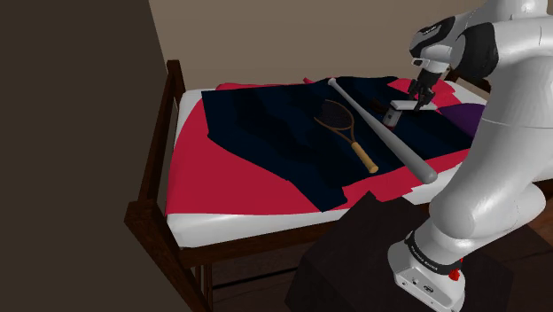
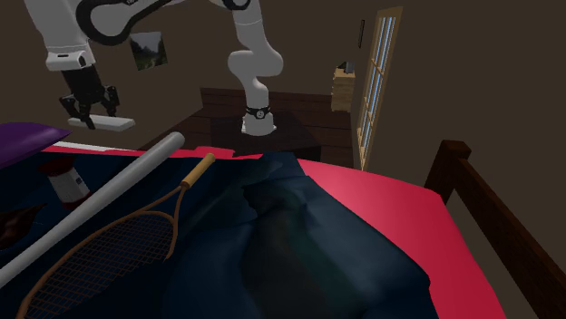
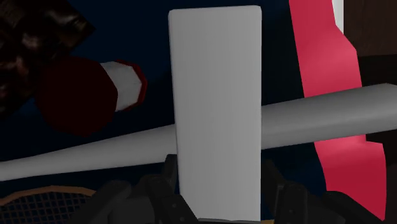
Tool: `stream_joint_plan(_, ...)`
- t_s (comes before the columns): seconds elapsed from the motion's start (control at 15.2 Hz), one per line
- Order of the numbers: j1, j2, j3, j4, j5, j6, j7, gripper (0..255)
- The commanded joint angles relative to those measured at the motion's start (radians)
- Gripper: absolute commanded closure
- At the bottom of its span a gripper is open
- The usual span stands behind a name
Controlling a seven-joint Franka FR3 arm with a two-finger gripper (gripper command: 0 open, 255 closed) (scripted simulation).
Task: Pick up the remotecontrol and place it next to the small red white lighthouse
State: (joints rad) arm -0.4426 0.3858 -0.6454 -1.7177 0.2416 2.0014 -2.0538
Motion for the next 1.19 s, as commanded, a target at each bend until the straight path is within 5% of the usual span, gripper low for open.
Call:
stream_joint_plan(0.0,-0.056,0.052,0.000,0.069,0.029,-0.026,-0.053,255)
stream_joint_plan(0.4,-0.210,0.198,0.015,0.281,0.096,-0.110,-0.158,255)
stream_joint_plan(1.12,-0.213,0.247,0.038,0.206,0.129,0.007,-0.179,255)
